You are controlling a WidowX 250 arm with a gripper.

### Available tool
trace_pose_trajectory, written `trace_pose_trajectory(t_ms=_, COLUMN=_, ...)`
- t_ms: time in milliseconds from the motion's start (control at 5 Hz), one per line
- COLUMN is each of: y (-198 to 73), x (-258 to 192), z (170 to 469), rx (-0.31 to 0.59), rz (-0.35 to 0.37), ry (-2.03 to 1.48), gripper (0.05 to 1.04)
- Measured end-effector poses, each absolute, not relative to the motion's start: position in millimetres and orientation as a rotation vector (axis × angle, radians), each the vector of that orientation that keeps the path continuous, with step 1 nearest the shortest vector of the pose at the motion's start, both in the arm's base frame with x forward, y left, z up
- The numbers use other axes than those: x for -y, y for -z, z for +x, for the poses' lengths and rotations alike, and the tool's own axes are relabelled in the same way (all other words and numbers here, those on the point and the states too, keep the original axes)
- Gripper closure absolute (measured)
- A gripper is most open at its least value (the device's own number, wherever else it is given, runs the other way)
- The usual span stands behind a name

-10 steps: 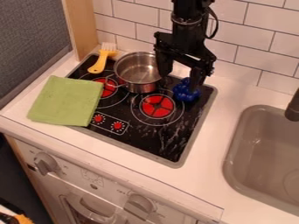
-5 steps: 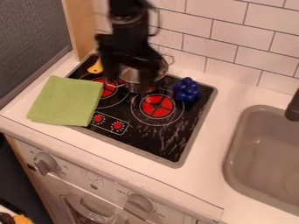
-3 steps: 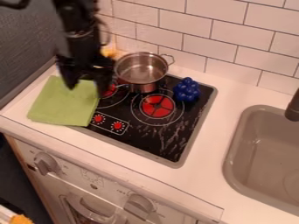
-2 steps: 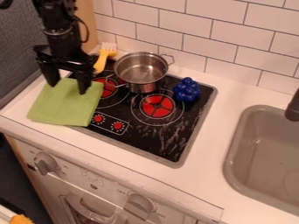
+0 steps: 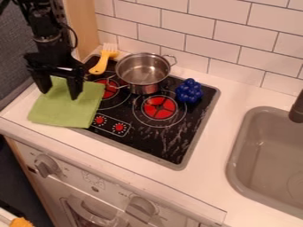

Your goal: Moved the green clothes to the lower right burner

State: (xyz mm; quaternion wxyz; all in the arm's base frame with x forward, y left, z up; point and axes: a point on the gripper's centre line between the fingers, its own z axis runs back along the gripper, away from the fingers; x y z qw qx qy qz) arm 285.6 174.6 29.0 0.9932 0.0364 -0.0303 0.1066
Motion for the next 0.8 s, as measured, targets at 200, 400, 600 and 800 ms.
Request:
trace_pose_trajectory(t_ms=200, y=-18.4, x=-169.8, z=290.1, rx=0.065, rz=0.051, ry=-0.215, gripper=0.083)
trace_pose_trajectory(t_ms=400, y=-14.7, x=-162.8, z=295.4, rx=0.075, rz=0.040, ry=-0.206, gripper=0.083)
trace_pose_trajectory(t_ms=600, y=-7.8, x=-156.7, z=300.4, rx=0.063, rz=0.054, ry=-0.190, gripper=0.083)
trace_pose_trajectory(t_ms=800, y=-5.3, x=-152.2, z=304.4, rx=0.061, rz=0.045, ry=-0.195, gripper=0.082)
